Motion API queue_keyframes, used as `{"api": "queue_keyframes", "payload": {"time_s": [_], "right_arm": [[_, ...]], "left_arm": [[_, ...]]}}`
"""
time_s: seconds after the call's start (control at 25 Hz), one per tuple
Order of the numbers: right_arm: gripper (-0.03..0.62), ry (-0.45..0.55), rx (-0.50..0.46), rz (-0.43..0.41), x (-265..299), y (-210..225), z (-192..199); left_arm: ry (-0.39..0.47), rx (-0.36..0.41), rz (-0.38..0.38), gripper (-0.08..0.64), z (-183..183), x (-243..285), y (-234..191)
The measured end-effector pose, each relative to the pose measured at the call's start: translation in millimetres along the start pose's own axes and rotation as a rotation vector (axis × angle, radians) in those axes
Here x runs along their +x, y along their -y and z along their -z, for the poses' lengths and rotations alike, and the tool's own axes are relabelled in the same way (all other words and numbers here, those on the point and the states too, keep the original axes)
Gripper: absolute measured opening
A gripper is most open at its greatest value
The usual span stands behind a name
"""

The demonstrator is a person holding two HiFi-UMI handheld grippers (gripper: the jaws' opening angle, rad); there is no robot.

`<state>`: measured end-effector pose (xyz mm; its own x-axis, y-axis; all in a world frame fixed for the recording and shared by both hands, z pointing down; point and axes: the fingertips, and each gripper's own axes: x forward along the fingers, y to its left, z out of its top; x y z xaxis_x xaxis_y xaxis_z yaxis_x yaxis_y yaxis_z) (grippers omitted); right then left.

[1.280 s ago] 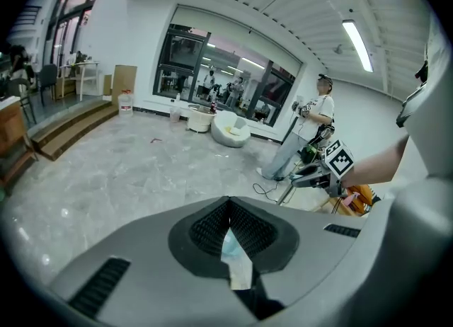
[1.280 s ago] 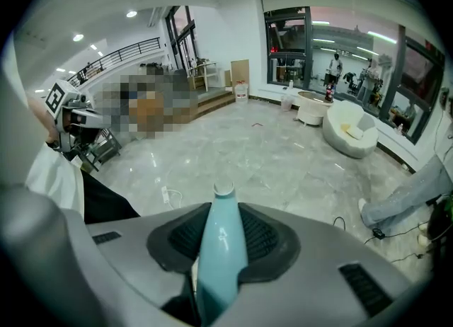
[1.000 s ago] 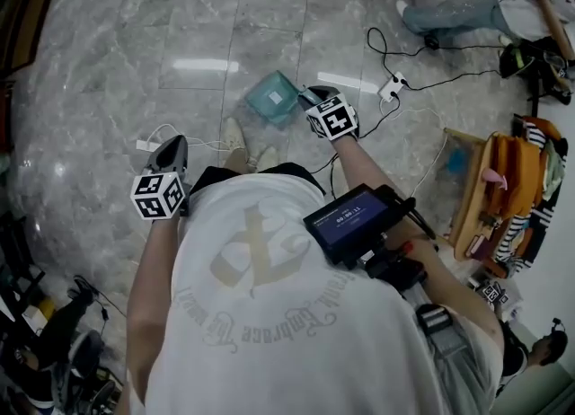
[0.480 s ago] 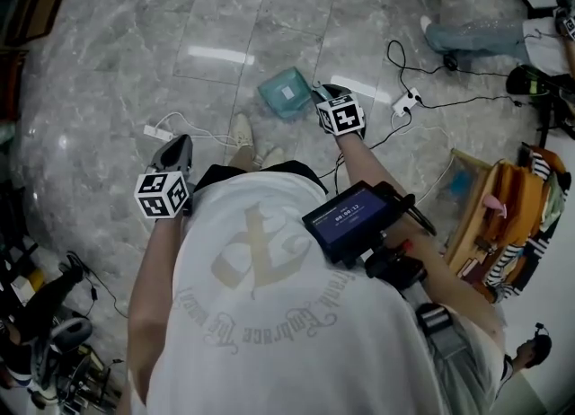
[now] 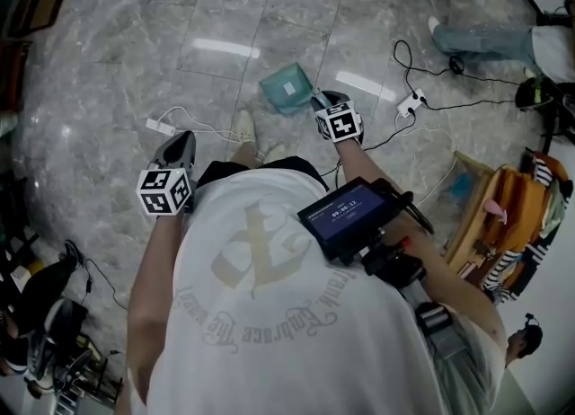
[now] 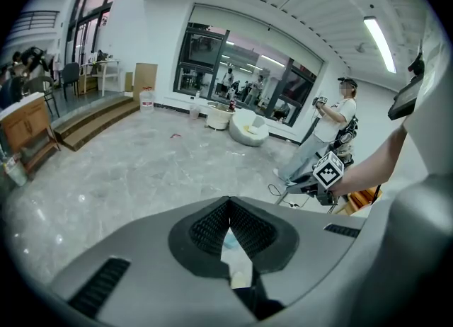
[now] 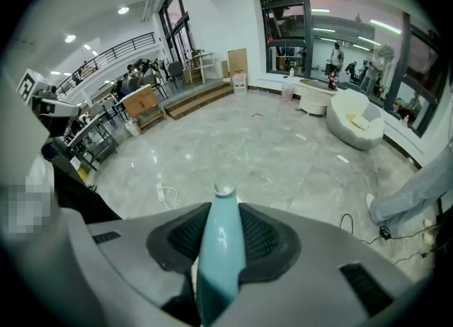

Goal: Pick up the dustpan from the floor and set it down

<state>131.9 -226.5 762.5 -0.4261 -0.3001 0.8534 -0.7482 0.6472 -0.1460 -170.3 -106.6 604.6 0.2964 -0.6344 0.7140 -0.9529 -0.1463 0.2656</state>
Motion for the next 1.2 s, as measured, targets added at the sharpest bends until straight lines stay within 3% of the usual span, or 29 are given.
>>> {"api": "queue_keyframes", "payload": {"time_s": [0.48, 0.76, 1.2], "right_arm": [[0.137, -0.07, -0.09, -0.037, 2.6, -24.7, 39.4], [0.144, -0.093, -0.055, -0.045, 7.5, -20.9, 56.5], [0.192, -0.053, -0.034, -0.036, 3.8, -17.3, 42.2]], "left_arm": [[0.008, 0.018, 0.012, 0.012, 8.0, 4.4, 8.3], [0.002, 0.025, 0.027, 0.012, 9.8, 12.3, 8.5], [-0.017, 0.045, 0.072, 0.012, 4.4, 27.4, 11.9]]}}
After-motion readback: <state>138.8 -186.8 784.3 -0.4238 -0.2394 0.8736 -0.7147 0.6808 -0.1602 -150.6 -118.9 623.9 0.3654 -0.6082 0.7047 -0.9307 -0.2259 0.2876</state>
